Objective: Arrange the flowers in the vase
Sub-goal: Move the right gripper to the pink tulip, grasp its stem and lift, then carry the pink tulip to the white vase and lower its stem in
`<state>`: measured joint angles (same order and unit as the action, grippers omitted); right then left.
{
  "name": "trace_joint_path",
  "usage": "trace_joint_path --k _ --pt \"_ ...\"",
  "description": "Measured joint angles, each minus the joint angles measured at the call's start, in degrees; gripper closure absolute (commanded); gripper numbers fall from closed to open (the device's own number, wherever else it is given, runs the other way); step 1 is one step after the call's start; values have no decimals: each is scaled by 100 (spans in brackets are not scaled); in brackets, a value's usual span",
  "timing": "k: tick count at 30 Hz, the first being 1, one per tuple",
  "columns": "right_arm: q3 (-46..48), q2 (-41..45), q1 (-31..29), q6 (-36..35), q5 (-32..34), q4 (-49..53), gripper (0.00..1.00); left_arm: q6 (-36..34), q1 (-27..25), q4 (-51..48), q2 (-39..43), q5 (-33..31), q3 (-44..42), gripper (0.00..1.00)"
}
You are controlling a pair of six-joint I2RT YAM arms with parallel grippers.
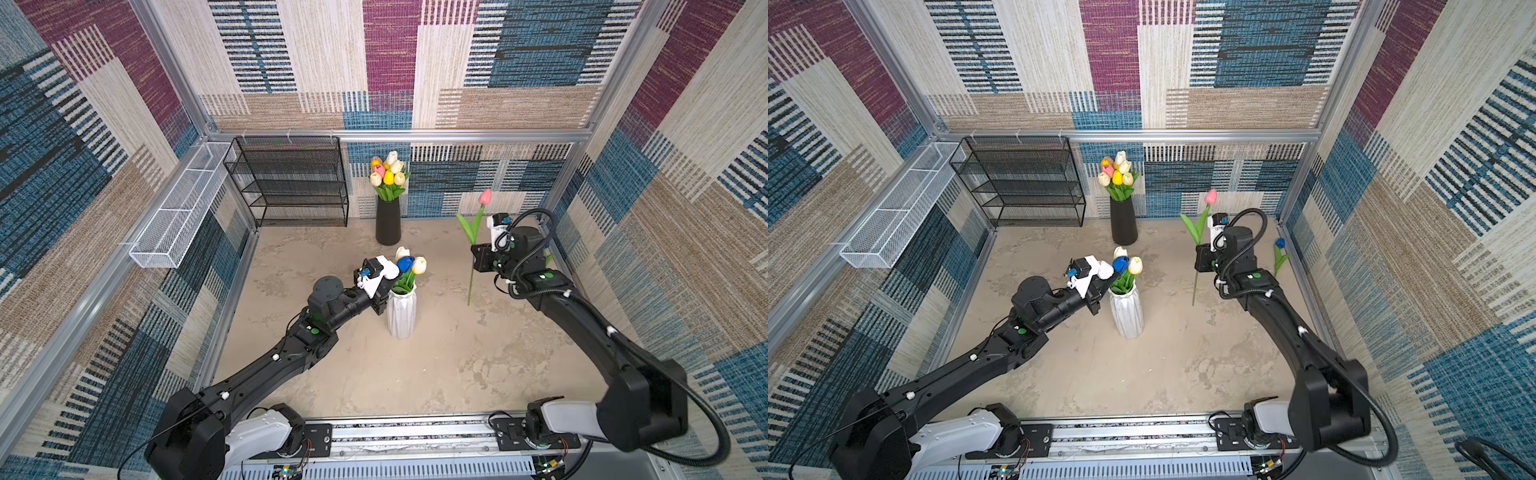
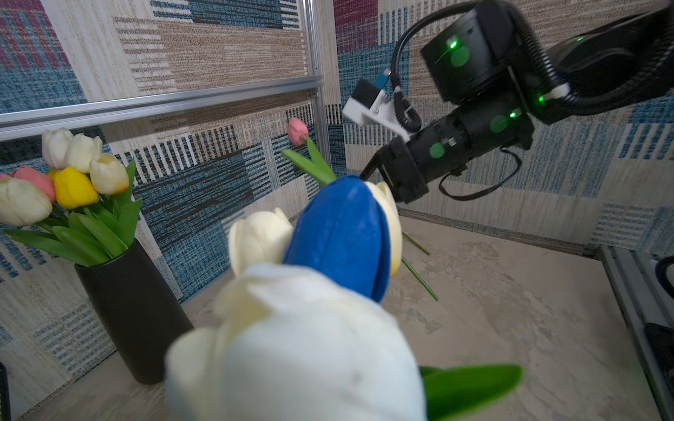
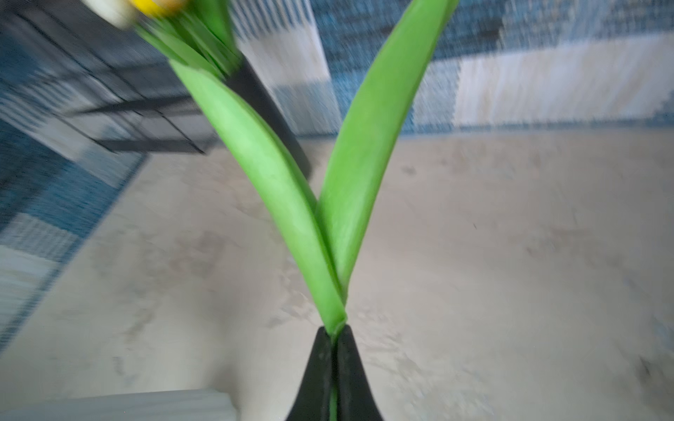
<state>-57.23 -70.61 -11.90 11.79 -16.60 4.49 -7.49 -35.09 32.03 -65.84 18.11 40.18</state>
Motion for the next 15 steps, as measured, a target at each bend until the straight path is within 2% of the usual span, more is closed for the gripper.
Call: trace_joint_path --k 3,6,11,15 --pt "782 798 -85 369 -800 -1668 100 4 0 -4 20 -20 50 90" --pt "1436 1152 -391 673 -1327 -3292 100 7 0 -4 9 -33 63 90" --pt "1676 1080 -1287 697 -1832 -5318 100 20 0 -9 -15 -111 83 90" --pt "1812 820 -1626 629 -1840 -6559 100 22 0 -9 -13 -125 83 90"
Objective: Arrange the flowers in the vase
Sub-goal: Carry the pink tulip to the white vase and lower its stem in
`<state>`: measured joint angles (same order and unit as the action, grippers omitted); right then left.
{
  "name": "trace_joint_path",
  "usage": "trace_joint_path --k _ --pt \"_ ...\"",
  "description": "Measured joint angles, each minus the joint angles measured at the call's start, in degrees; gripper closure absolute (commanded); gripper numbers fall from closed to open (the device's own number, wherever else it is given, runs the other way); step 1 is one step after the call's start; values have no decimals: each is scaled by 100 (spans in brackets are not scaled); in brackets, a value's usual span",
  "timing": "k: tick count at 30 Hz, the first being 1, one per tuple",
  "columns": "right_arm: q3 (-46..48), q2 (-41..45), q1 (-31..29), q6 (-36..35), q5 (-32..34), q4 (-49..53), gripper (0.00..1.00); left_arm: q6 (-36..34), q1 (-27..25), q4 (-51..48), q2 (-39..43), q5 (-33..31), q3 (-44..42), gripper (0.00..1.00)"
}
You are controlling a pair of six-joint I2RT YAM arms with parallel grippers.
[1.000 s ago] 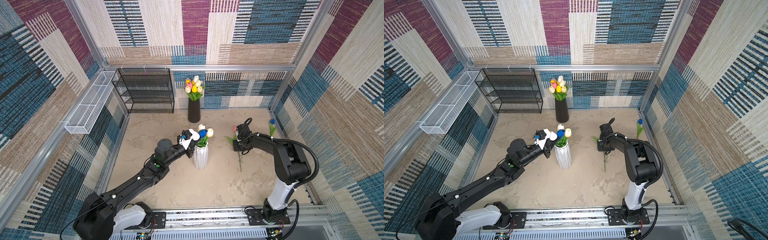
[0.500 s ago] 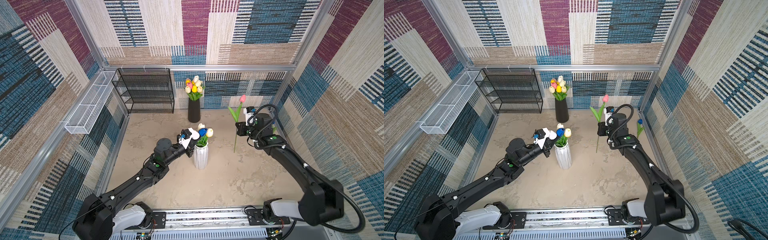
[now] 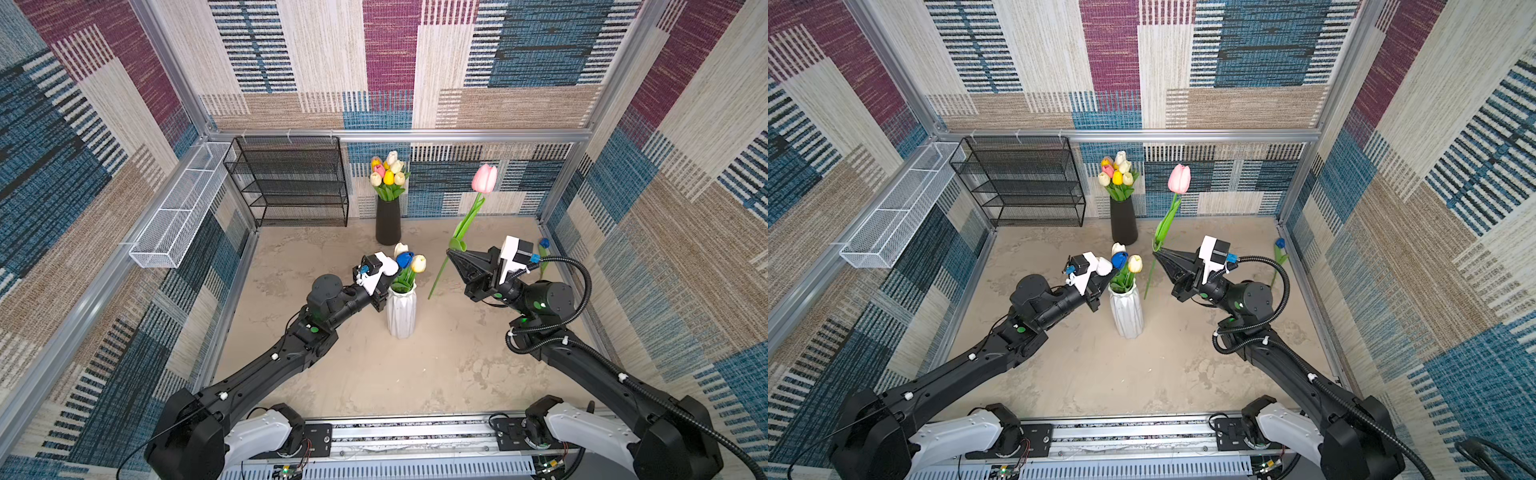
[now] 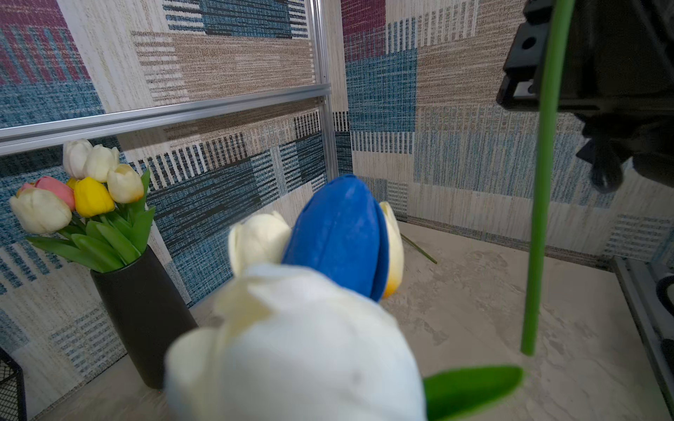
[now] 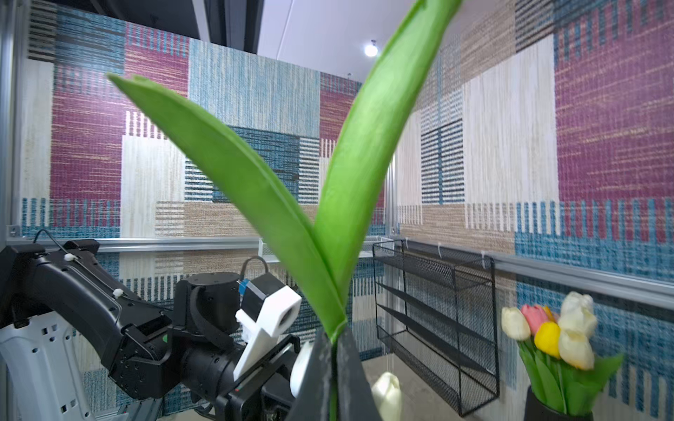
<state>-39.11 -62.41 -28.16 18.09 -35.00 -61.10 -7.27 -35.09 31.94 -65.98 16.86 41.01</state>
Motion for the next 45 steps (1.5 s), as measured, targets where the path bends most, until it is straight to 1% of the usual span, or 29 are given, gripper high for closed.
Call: trace_joint_path --k 7,11,16,21,26,36,45 --pt "81 -481 -509 -457 404 -1246 100 11 0 0 2 -7 0 90" --pt "92 -822 -726 -789 695 -1602 100 22 0 2 7 -9 0 90" --pt "-35 -1143 -894 -1187 868 -1836 100 24 0 7 44 -9 -22 90" --pt "-44 -1281 -1010 -1552 1016 -1849 100 66 0 35 52 -9 -55 90" --pt "22 -1268 -1062 -1773 1123 -1733 100 68 0 37 48 -9 -66 90" --pt "90 -1154 -1102 -1945 1054 -960 100 85 0 83 28 2 -66 90" --pt "155 -1272 -1163 -2120 988 -542 100 87 0 188 17 2 -72 90"
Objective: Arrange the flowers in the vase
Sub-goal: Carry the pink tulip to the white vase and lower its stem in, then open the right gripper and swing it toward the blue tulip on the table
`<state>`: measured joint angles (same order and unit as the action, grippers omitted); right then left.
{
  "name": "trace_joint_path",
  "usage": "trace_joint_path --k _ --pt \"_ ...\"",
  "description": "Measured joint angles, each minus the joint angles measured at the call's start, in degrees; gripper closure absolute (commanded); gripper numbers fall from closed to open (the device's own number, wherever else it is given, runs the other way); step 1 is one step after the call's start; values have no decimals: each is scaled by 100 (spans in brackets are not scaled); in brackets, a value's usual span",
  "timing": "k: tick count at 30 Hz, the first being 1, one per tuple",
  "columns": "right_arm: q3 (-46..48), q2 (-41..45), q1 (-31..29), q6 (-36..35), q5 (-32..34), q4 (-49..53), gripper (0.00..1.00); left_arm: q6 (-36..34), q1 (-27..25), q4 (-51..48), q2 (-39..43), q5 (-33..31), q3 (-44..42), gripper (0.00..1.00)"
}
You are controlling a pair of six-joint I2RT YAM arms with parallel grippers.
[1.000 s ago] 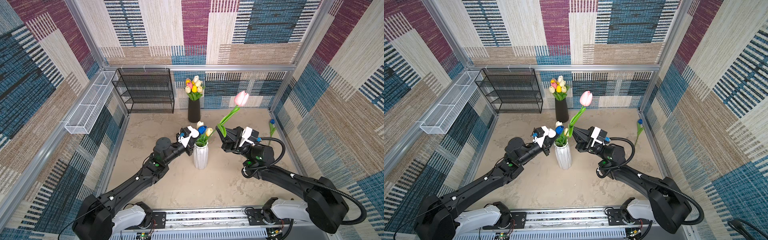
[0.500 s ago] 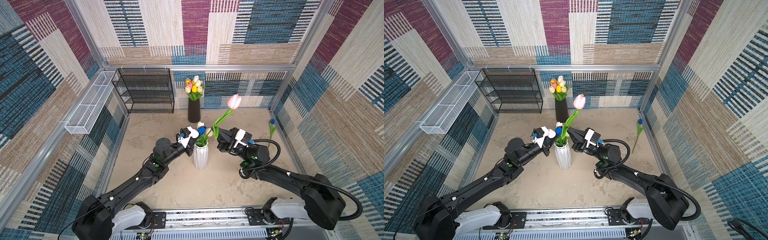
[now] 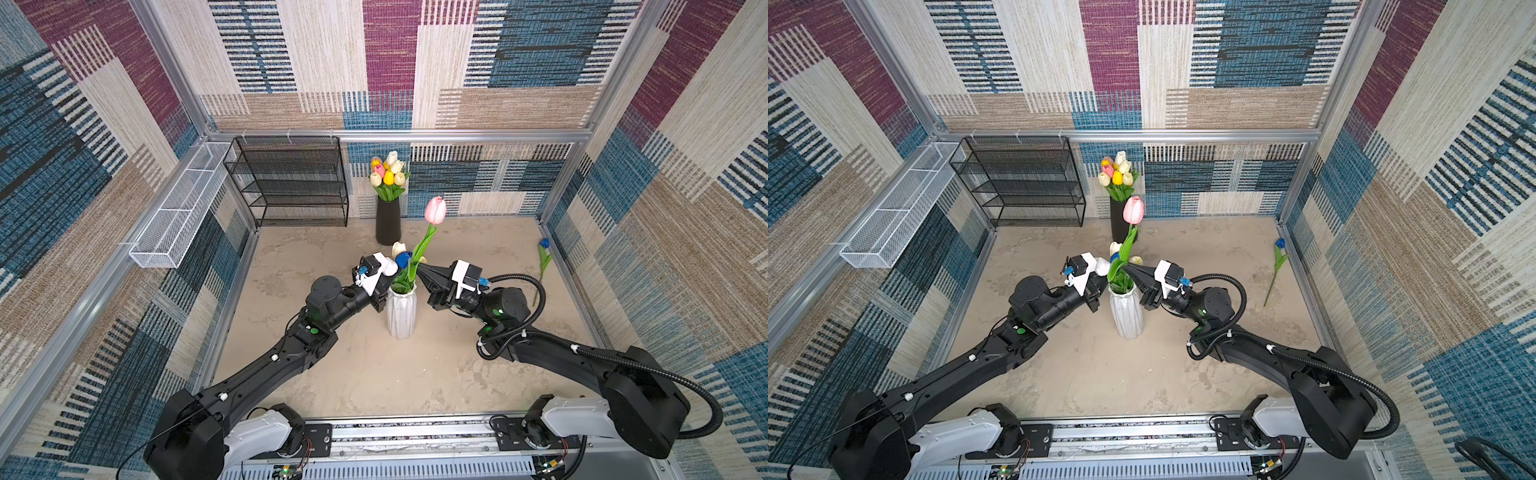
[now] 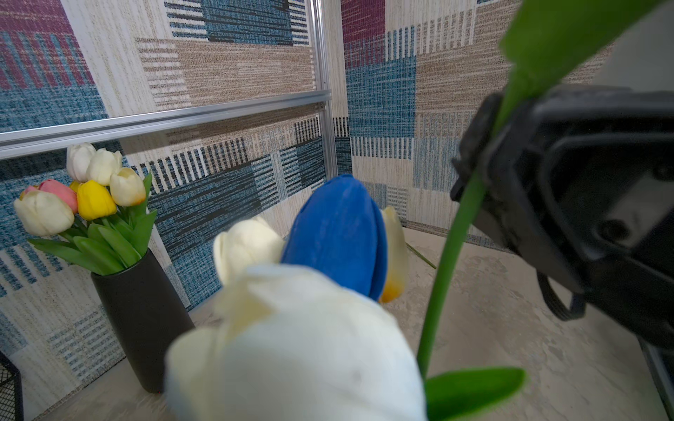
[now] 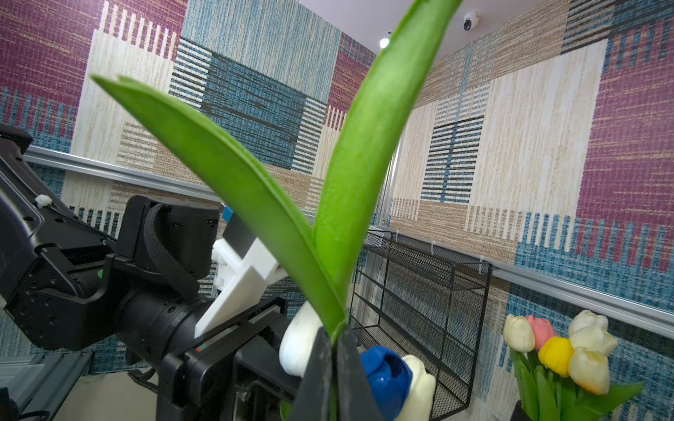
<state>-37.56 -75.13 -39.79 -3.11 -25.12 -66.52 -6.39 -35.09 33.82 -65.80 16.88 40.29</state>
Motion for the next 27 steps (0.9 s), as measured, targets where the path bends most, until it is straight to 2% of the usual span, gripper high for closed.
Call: trace_joint_path --k 3,6,9,11,14,17,25,27 --pt "13 -57 -7 -46 -44 94 99 0 0 24 -13 0 -2 90" --pt "46 -83 -13 -107 -85 190 92 0 0 39 -13 0 -15 90" --pt "85 -72 -26 -155 -140 365 89 0 0 63 -4 0 -37 90" --pt "131 -37 -35 -168 -133 518 83 0 0 66 13 -4 -50 90" --pt "210 90 -37 -168 -118 743 66 0 0 72 22 -9 -72 90" --pt "232 286 -44 -184 46 988 56 0 0 72 17 -9 -76 90" --pt "94 730 -48 -195 588 1794 35 0 0 116 -24 -4 -83 90" --pt "74 820 -48 -216 634 2006 35 0 0 133 -35 -4 -83 90"
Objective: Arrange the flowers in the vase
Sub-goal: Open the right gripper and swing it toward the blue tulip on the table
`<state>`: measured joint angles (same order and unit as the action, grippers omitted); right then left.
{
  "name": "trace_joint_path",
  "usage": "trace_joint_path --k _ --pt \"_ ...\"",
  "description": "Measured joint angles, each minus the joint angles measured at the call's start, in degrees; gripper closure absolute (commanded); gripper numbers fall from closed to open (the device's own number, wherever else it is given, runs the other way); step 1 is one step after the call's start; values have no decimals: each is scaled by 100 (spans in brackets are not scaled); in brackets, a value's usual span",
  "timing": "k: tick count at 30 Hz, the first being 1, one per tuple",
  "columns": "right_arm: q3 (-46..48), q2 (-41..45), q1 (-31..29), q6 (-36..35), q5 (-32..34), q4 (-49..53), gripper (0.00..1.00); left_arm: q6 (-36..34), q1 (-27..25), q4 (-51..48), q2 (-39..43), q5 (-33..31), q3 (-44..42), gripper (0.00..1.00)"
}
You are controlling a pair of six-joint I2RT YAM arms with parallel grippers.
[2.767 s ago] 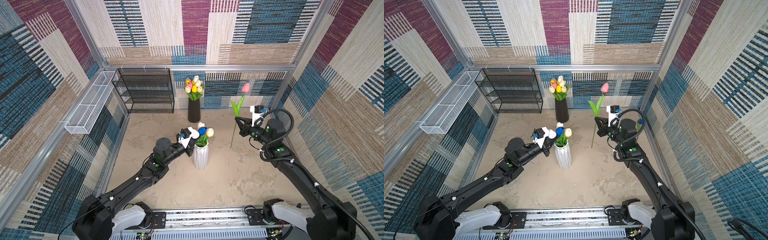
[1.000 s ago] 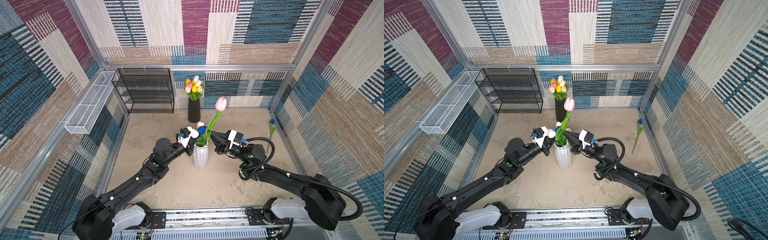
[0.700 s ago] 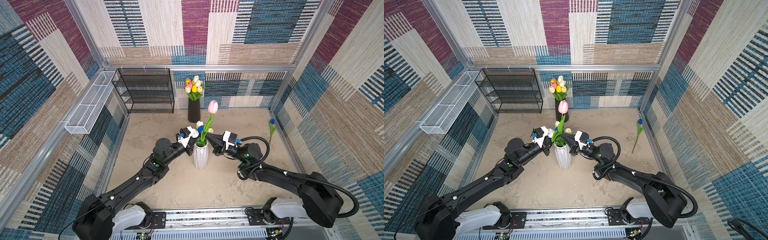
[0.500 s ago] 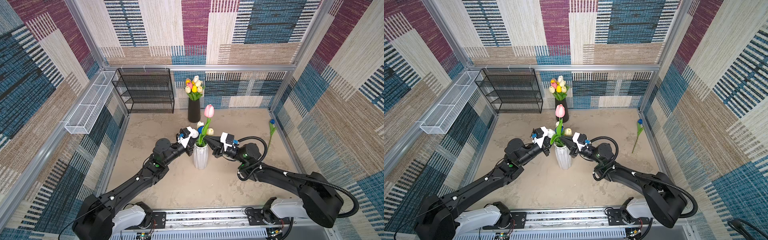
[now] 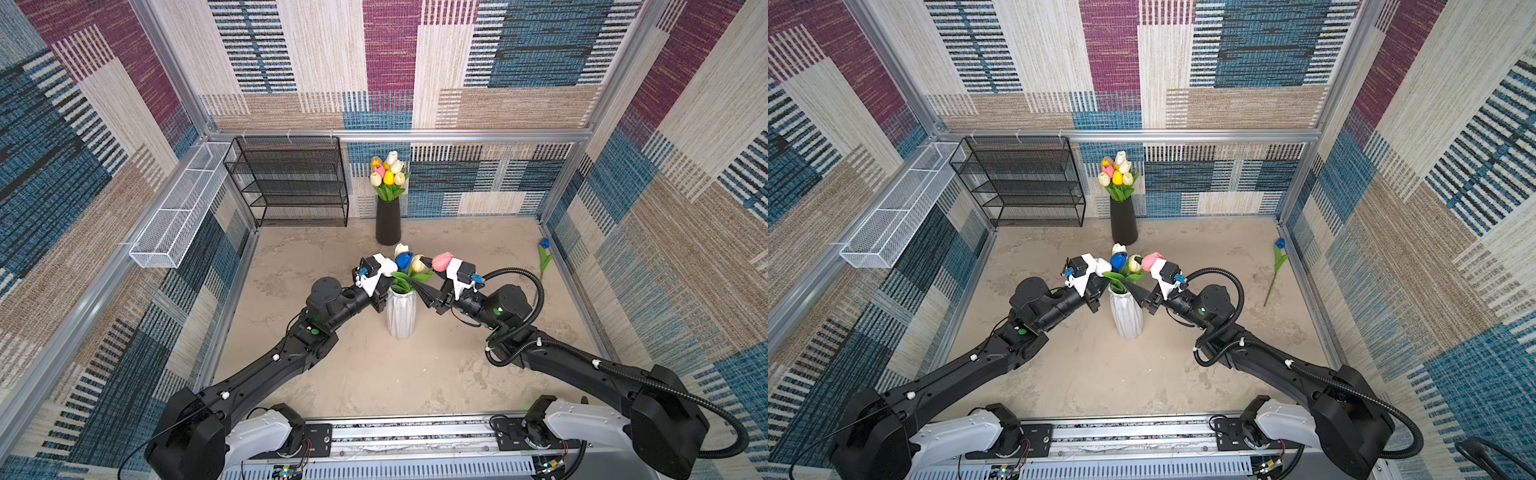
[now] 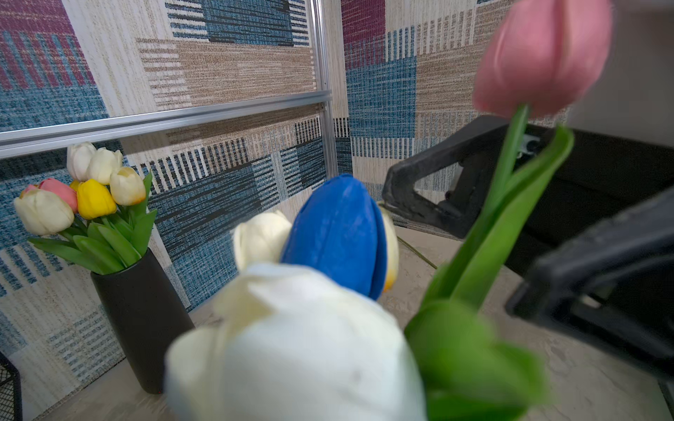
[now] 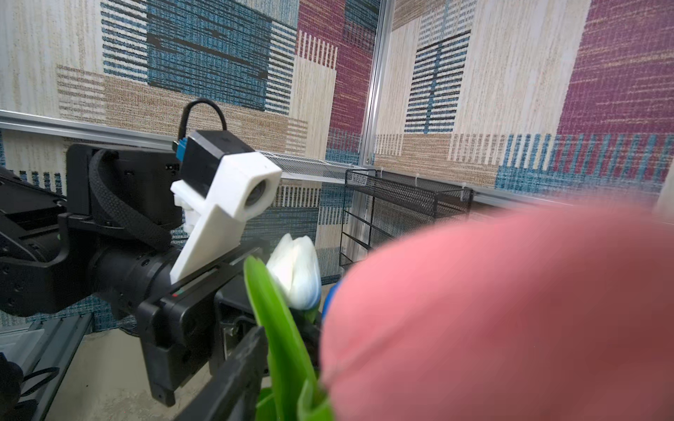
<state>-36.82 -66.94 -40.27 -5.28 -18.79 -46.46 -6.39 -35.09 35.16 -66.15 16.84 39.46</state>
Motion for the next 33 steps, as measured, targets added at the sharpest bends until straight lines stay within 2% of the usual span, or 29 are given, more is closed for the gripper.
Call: trace_joint_path --k 8,13,21,24,26,28,33 --pt "-909 -153 0 -105 81 1620 33 0 0 4 20 2 -2 90" --pt "-1375 -70 0 -122 201 2712 23 0 0 4 37 2 -2 90" --pt "-2055 402 0 39 564 3620 16 -2 0 4 26 2 -4 90" --pt "-2461 468 11 85 903 4000 17 -2 0 4 20 4 -4 90" --pt "-2789 452 136 166 1220 4269 24 -2 0 15 20 4 -22 90" --pt "-3226 297 717 404 1471 4597 26 -2 0 13 20 9 -28 90" --pt "-3971 -804 3353 1178 1749 5683 36 0 0 59 24 15 -79 90"
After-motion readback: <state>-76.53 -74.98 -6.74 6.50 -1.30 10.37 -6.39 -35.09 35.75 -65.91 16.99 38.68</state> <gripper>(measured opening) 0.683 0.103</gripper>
